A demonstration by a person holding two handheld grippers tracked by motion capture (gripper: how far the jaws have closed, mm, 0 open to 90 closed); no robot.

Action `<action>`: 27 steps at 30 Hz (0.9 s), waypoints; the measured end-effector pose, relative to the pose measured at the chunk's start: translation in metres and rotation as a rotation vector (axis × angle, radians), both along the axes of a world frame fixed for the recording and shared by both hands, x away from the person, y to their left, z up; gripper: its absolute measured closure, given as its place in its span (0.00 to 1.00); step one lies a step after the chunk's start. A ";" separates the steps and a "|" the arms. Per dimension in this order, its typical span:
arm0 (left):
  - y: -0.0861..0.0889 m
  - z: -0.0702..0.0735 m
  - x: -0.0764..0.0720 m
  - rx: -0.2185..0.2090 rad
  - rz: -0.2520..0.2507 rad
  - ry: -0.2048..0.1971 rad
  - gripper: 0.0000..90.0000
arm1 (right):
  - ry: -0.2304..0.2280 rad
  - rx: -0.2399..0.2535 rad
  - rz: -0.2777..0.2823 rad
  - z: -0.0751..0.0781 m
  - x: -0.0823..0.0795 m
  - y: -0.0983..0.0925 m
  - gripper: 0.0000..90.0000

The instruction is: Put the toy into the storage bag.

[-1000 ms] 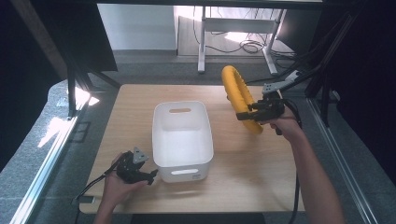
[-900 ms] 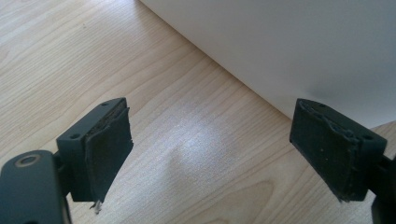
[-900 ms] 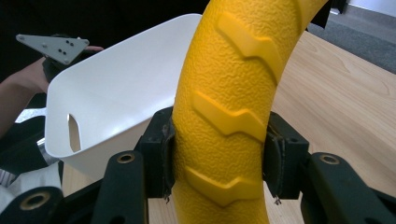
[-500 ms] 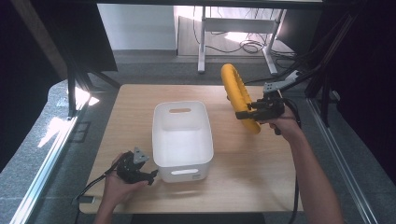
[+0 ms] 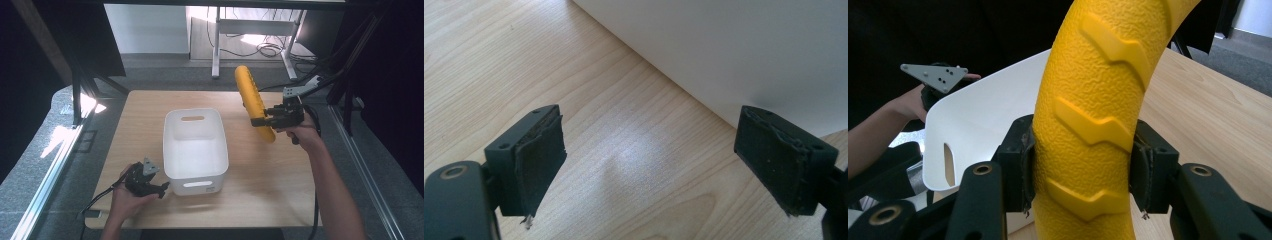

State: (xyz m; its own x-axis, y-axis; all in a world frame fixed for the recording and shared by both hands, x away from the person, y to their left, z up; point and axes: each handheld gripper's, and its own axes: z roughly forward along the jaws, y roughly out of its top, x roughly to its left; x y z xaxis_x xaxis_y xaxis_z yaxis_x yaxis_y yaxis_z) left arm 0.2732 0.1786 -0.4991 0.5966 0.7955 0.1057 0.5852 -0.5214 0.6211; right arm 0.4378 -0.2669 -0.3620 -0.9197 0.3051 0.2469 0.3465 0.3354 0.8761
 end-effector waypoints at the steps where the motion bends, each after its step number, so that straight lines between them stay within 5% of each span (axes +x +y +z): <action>1: 0.000 0.000 0.000 0.000 -0.001 0.001 0.15 | -0.003 0.001 0.001 0.001 0.000 0.000 0.57; 27: 0.000 0.000 0.000 0.000 0.000 0.000 0.15 | -0.042 0.047 0.045 0.017 -0.013 0.012 0.57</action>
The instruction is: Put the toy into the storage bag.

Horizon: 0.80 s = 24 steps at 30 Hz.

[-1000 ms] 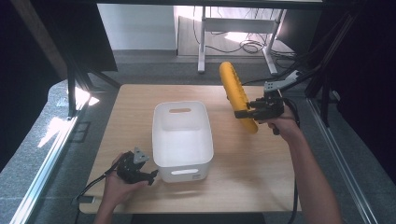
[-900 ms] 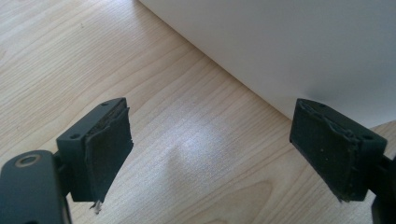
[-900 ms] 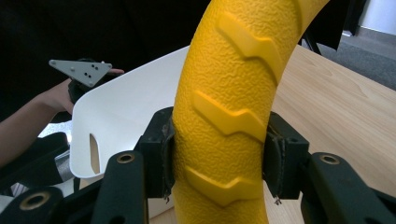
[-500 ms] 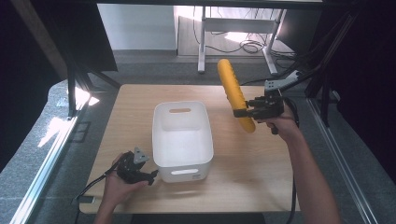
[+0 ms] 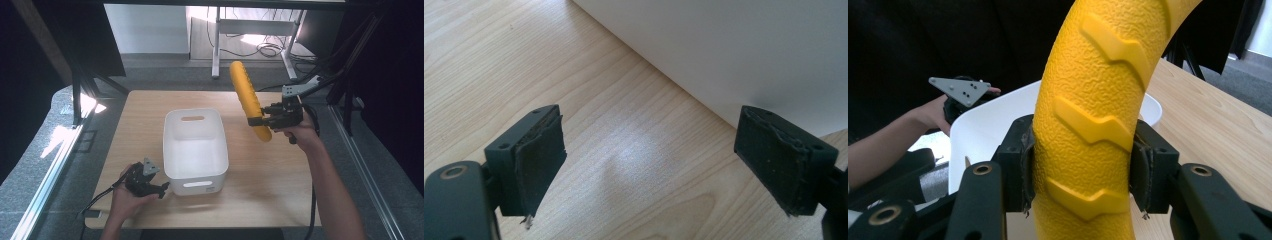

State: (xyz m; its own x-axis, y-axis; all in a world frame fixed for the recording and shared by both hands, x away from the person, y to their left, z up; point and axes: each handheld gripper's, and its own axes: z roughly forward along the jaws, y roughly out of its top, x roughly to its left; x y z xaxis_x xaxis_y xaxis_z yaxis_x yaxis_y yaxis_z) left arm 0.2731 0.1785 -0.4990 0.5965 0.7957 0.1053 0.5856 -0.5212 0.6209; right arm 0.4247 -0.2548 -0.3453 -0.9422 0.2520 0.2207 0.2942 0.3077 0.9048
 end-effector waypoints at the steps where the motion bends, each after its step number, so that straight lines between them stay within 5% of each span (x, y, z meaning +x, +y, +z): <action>1: 0.000 0.000 0.000 0.000 0.000 0.000 0.15 | -0.002 0.004 0.003 0.001 -0.001 0.000 0.57; 24: 0.000 0.001 0.000 0.001 -0.001 -0.001 0.15 | -0.045 0.055 0.063 0.023 -0.019 0.014 0.57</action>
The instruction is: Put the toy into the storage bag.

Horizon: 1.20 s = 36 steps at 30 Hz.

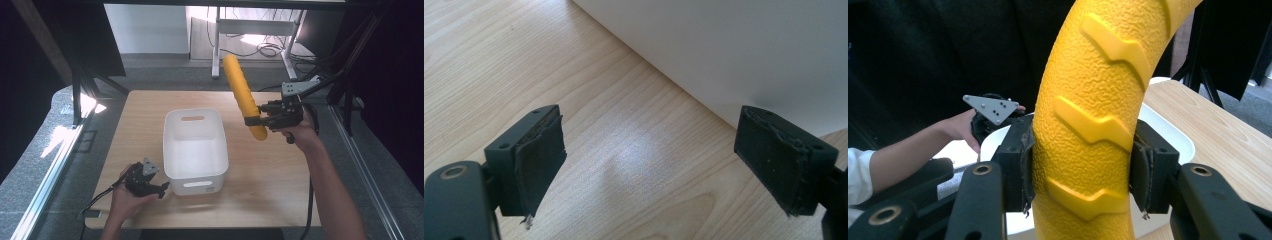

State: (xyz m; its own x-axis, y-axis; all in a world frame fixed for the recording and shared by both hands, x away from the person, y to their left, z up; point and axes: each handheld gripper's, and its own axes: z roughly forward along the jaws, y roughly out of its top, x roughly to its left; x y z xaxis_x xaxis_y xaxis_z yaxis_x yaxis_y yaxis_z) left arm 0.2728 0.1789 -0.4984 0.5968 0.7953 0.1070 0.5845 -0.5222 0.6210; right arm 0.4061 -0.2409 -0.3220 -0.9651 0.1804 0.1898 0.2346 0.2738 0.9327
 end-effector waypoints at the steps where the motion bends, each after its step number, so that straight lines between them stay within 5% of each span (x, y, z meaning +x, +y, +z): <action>1: 0.000 0.000 0.000 0.000 -0.001 0.000 0.15 | 0.004 0.001 0.001 0.001 -0.001 0.001 0.57; 36: 0.000 0.001 0.000 -0.005 0.000 -0.002 0.15 | -0.048 0.053 0.100 0.024 -0.025 0.027 0.57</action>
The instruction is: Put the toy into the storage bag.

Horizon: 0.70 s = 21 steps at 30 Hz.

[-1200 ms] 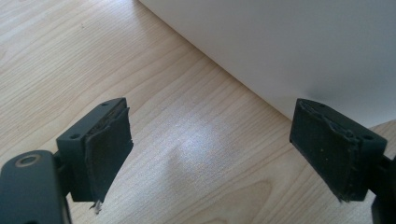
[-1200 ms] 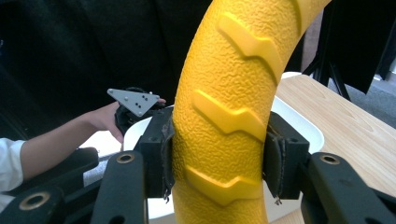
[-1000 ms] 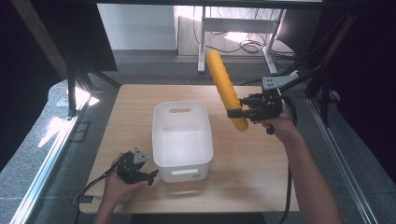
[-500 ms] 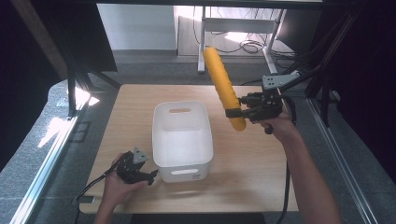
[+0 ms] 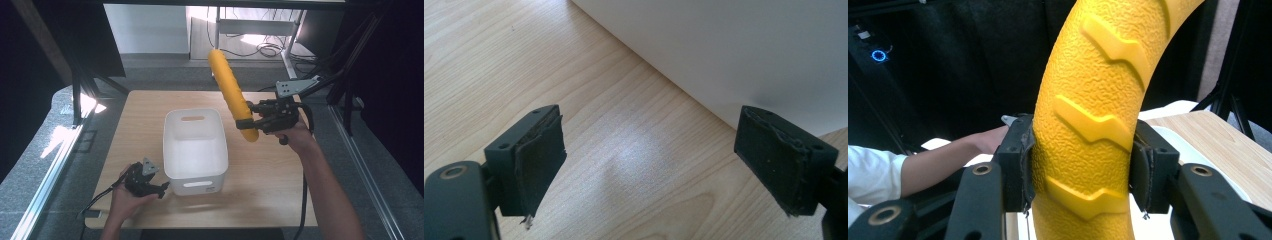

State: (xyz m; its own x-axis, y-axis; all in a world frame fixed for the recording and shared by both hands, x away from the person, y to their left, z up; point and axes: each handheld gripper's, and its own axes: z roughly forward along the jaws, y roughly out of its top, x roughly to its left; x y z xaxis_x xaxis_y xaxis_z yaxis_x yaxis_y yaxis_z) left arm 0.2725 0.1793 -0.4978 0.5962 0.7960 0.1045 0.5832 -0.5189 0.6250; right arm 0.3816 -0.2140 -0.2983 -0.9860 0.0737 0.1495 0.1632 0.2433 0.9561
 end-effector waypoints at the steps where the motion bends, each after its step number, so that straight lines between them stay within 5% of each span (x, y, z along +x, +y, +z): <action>1: 0.000 0.000 0.000 0.000 0.000 0.000 0.15 | 0.000 0.001 0.006 0.001 -0.001 0.002 0.57; 21: 0.000 0.000 0.000 0.001 0.001 0.001 0.15 | -0.020 0.026 0.090 0.008 -0.013 0.027 0.57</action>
